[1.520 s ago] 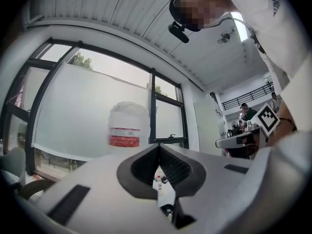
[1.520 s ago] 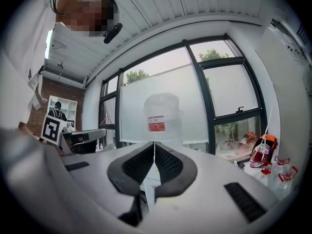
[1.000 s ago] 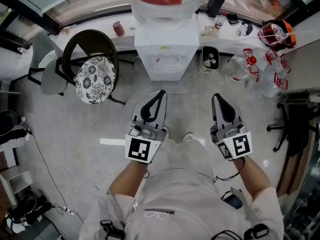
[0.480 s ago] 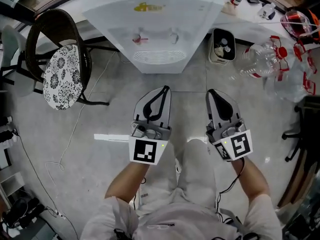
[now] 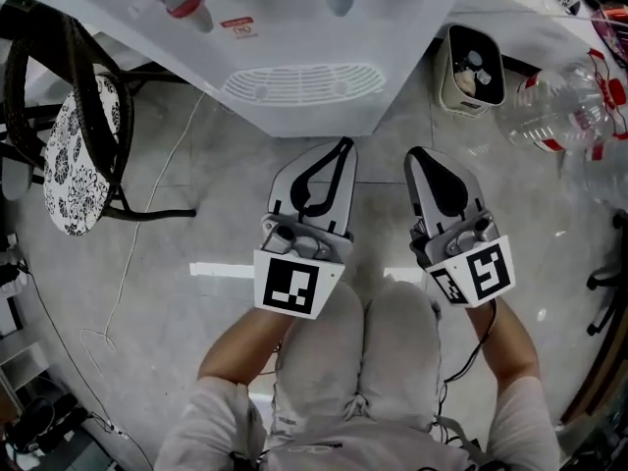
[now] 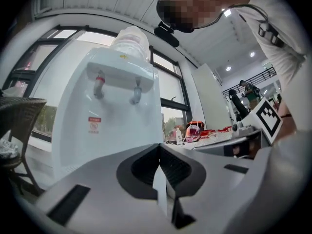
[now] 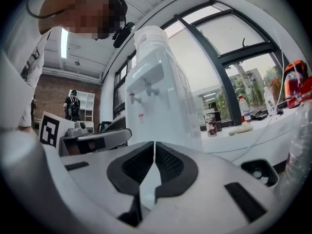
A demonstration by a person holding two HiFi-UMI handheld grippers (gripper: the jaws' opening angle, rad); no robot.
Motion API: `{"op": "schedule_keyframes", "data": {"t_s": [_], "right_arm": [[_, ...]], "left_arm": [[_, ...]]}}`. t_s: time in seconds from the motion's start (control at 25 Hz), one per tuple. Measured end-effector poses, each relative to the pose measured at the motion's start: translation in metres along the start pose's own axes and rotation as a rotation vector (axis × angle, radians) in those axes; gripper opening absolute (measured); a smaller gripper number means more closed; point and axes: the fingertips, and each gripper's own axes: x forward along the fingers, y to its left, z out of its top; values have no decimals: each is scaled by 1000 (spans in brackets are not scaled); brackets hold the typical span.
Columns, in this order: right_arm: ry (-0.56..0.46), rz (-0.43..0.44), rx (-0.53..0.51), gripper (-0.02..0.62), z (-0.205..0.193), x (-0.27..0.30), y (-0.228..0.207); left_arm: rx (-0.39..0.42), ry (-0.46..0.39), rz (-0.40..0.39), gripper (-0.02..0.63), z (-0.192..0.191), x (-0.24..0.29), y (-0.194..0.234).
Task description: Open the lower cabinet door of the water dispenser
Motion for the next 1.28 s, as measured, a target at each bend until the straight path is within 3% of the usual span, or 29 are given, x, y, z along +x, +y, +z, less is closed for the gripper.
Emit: {"op": "schedule_keyframes", "data": {"t_s": [0.4,0.56,0.68,1.08,1.28], "right_arm": [[-30,28,-3,18,-73,40,-34],[-23,21,-18,18,-96,50,-49],[-10,11,-22,20,-112,57,-60],[-39,-18,-39,22,-125,67,-75],[-34,13,-54,134,-134,72,-77]], "left_arm": [[16,3,-80,2,-69,32,-20],[62,-2,-89,2,-95,42,-24],[42,18,-75,2,-120,54,-20],[3,20,-54,2,-148,67,-20],[16,-1,-66,2,-147,68,-20]]}}
